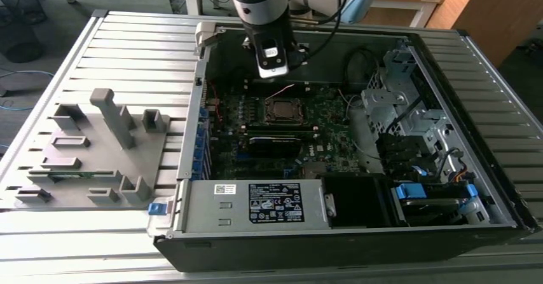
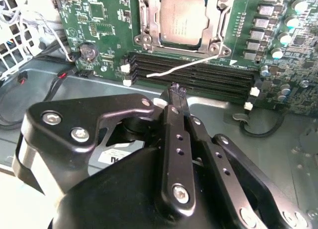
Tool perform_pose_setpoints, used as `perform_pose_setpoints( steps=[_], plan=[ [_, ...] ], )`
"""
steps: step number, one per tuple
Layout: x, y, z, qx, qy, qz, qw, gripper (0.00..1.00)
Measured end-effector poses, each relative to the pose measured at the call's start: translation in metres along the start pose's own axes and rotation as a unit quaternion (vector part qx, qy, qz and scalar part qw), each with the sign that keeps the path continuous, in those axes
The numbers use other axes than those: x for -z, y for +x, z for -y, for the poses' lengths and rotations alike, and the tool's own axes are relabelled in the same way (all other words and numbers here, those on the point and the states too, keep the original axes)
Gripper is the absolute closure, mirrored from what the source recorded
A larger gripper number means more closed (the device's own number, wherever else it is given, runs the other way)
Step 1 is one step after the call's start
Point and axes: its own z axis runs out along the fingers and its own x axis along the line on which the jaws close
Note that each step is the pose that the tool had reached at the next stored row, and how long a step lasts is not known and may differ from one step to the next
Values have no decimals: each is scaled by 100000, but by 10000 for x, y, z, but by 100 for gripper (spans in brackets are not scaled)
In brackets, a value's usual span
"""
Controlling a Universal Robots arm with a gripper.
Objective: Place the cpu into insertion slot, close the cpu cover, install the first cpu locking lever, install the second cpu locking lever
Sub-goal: 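Install the first cpu locking lever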
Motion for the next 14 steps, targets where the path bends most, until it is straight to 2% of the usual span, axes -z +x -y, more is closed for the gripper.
perform_pose_setpoints(
  steps=[4,6,7,10,14],
  plan=[
    [-27,-24,-6,-179,70,98,100000,90],
    [-41,-23,-1,-558,129,242,99998,90],
    [-47,-22,1,-876,188,368,99995,90],
    [-59,-20,5,-2838,522,1129,99952,90],
    [-70,-4,-9,-2934,533,1171,99949,90]
  ],
)
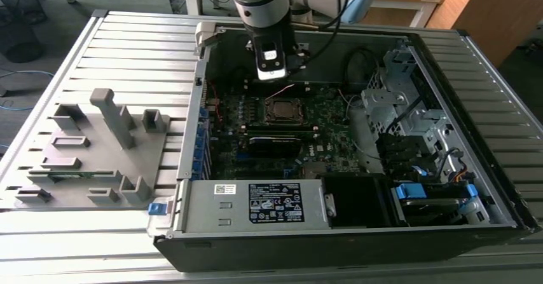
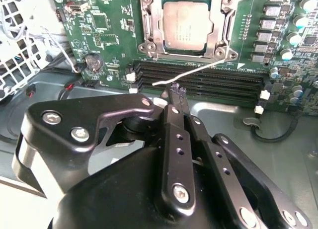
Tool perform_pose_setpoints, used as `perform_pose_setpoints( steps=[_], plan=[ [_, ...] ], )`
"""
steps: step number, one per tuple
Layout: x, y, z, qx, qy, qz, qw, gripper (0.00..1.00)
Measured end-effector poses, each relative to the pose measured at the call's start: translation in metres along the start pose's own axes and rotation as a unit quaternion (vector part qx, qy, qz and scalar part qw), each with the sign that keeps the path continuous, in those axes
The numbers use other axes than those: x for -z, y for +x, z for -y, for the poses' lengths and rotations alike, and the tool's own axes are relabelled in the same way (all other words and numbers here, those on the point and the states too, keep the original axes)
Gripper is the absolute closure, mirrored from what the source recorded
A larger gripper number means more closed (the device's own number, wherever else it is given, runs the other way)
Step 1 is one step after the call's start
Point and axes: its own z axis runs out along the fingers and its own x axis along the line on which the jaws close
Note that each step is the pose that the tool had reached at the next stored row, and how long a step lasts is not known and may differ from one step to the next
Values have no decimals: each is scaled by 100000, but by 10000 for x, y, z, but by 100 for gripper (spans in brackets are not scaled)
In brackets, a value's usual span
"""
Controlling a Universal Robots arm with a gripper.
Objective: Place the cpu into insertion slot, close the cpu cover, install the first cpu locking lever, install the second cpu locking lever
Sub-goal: 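Install the first cpu locking lever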
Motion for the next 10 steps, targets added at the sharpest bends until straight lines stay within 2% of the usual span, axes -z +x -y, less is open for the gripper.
perform_pose_setpoints(
  steps=[3,6,10],
  plan=[
    [-29,9,1,-300,30,109,99999,90],
    [-48,11,8,-1325,193,492,99990,90],
    [-48,11,8,-1345,195,497,99990,90]
  ],
)
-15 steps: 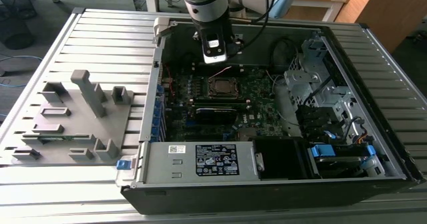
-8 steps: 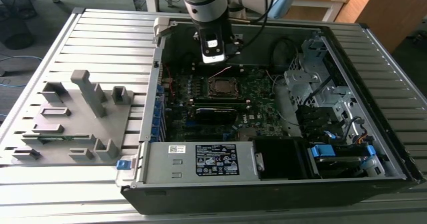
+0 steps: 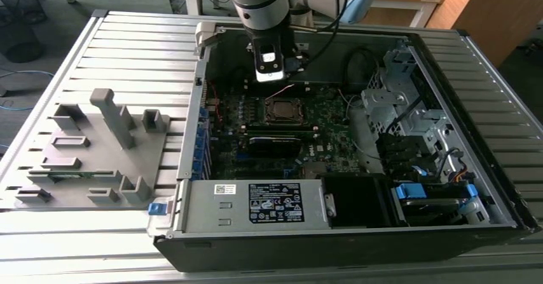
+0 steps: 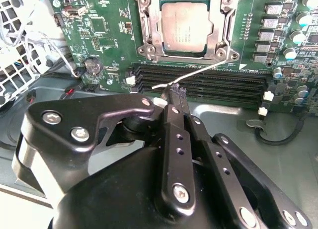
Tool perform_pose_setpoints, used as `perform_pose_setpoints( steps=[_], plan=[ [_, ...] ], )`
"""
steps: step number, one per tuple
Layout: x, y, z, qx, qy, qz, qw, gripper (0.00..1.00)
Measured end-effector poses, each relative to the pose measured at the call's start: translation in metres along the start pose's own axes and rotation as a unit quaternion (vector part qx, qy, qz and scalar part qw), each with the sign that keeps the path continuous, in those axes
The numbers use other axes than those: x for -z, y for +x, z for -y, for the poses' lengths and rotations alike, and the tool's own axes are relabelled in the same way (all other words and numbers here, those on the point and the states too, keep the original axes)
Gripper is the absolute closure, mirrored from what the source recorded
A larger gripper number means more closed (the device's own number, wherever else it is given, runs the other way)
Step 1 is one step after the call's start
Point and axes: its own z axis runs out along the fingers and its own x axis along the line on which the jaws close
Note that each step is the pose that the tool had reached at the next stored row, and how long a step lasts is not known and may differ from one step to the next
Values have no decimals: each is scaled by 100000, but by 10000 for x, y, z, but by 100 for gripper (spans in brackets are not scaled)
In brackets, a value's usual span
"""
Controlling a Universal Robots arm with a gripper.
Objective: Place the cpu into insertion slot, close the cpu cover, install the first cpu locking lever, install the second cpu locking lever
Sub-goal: 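Install the first cpu locking lever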
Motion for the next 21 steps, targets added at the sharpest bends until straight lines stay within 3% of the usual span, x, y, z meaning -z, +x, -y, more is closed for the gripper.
perform_pose_setpoints(
  steps=[12,17,21],
  plan=[
    [-60,23,1,-22,-7,8,100000,90],
    [-79,32,0,-146,-364,-206,99999,90],
    [-109,36,12,-150,-380,-219,99999,90]
  ],
)
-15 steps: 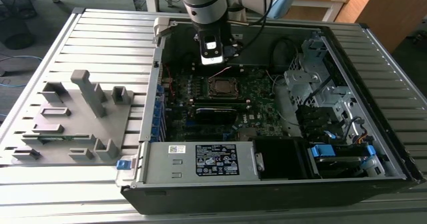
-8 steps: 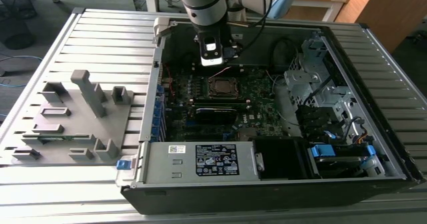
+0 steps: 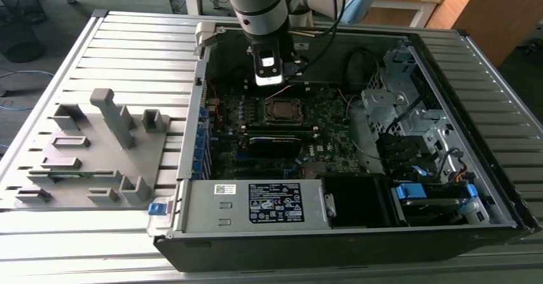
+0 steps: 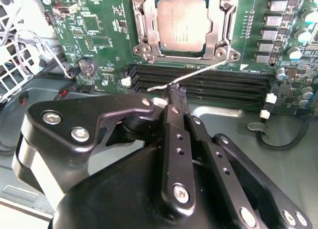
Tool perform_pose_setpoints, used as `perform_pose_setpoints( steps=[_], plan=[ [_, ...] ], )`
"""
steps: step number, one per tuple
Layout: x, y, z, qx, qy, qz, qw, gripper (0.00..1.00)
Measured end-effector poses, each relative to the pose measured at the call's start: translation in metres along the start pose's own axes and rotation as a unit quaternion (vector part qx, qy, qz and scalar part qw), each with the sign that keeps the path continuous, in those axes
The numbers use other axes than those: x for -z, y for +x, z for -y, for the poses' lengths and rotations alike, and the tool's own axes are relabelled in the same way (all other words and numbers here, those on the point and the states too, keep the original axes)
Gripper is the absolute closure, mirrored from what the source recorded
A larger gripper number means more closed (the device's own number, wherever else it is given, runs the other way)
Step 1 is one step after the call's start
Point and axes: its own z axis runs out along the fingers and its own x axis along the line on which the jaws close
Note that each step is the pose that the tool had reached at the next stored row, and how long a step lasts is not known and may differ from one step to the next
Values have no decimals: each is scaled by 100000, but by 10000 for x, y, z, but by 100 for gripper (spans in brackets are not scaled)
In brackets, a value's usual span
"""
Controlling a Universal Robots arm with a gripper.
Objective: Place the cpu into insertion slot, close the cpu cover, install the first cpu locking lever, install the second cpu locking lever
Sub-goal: 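Install the first cpu locking lever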
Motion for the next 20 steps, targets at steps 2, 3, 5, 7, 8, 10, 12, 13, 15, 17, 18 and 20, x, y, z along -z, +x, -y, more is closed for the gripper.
perform_pose_setpoints(
  steps=[2,3,5,7,8,10,12,13,15,17,18,20],
  plan=[
    [-1,1,-1,0,2,-2,100000,90],
    [-5,4,-5,0,-12,-4,100000,90],
    [-13,14,-15,-28,2,11,100000,90],
    [-25,16,-13,-380,38,143,99999,90],
    [-30,17,-11,-837,109,319,99996,90],
    [-39,18,-8,-1874,261,712,99980,90],
    [-41,19,-10,-1996,272,757,99977,90],
    [-44,23,-13,-2008,273,762,99977,90],
    [-56,30,-17,-2005,268,770,99977,90],
    [-72,35,-16,-1996,243,783,99977,90],
    [-80,36,-14,-1992,245,789,99977,90],
    [-86,38,-13,-2005,248,805,99976,90]
  ],
)
